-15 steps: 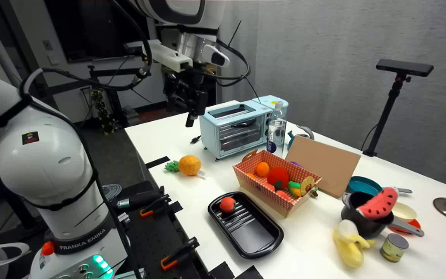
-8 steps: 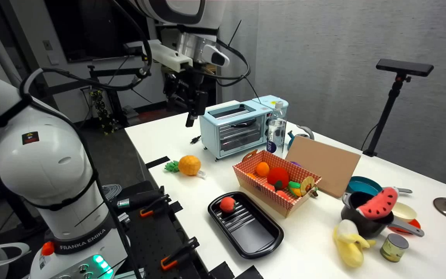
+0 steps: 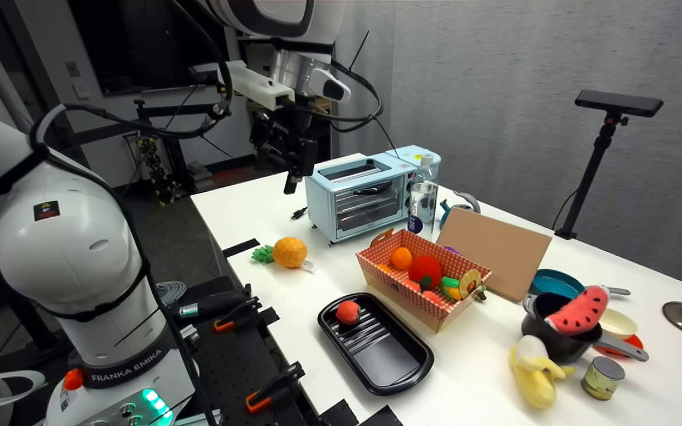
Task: Pick up the corn plush toy from the basket and put it on the table.
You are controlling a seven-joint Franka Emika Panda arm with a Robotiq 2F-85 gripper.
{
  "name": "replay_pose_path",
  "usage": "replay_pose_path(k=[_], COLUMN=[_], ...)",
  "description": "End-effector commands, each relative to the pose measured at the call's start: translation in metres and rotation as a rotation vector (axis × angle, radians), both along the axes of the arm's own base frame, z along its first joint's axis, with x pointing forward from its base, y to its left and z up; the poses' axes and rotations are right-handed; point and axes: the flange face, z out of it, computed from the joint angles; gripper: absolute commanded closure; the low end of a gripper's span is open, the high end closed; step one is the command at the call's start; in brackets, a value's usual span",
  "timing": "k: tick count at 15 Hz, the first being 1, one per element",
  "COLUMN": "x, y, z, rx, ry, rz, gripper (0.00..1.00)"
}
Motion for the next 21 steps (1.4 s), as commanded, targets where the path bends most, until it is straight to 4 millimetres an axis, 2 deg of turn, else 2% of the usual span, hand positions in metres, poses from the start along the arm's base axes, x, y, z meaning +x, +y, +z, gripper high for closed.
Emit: replay_pose_path(k=[1, 14, 21], x=[0.0001, 0.0007, 0.0069], y=[0.0001, 0.0014, 0.0004], z=[0.0003, -0.001, 0.0002], rx=[0.0, 0.0, -0.04], ry=[0.0, 0.0, -0.081], rz=[0.0, 0.008, 0.001], gripper=[0.0, 0.0, 0.0])
